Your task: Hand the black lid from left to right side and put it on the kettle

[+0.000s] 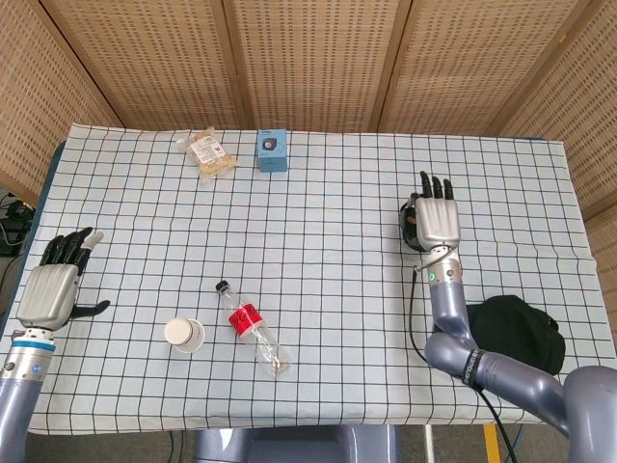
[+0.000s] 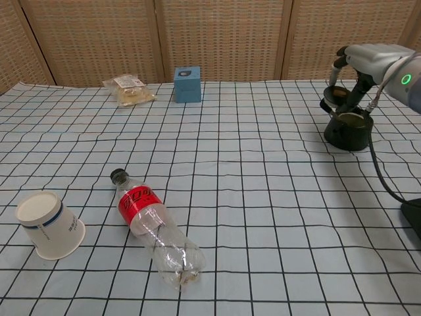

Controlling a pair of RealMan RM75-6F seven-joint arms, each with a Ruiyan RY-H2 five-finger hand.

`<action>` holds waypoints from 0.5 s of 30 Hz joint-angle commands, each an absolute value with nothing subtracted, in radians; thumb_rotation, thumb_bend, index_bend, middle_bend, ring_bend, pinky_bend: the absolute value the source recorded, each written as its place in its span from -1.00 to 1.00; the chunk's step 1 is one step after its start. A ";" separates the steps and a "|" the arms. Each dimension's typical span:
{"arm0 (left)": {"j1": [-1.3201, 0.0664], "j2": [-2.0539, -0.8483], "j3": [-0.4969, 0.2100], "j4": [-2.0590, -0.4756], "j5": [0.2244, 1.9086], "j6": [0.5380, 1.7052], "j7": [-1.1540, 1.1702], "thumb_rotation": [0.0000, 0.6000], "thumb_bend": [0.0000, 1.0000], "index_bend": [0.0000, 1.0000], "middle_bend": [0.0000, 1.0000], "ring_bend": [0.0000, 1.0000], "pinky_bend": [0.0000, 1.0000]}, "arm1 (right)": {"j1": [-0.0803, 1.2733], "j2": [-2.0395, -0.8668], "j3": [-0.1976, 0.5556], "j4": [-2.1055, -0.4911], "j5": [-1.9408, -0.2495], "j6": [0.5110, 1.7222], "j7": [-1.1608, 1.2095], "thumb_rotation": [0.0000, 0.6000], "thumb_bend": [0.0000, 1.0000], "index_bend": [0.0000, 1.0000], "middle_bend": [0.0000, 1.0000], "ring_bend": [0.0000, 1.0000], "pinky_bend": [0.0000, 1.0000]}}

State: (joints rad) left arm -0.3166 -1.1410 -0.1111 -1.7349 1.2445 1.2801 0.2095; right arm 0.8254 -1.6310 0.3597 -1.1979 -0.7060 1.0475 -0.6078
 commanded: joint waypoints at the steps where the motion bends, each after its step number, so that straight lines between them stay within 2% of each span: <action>1: -0.319 -1.144 -0.109 -1.733 1.243 1.274 0.216 1.00 -0.85 -0.99 -1.00 -1.00 -1.00 | 0.817 -1.649 0.349 -1.147 -0.704 1.020 -0.576 1.00 -0.03 -0.07 -0.83 -1.00 -1.00; 15: -0.325 -1.149 -0.112 -1.727 1.232 1.257 0.219 1.00 -0.85 -0.99 -1.00 -1.00 -1.00 | 0.823 -1.696 0.346 -0.999 -0.725 0.972 -0.526 1.00 -0.03 -0.07 -0.83 -1.00 -1.00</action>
State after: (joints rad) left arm -0.3244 -1.1488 -0.1118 -1.7274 1.2319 1.2572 0.2189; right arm 0.8221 -1.6914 0.3489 -1.0096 -0.7245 0.9771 -0.5232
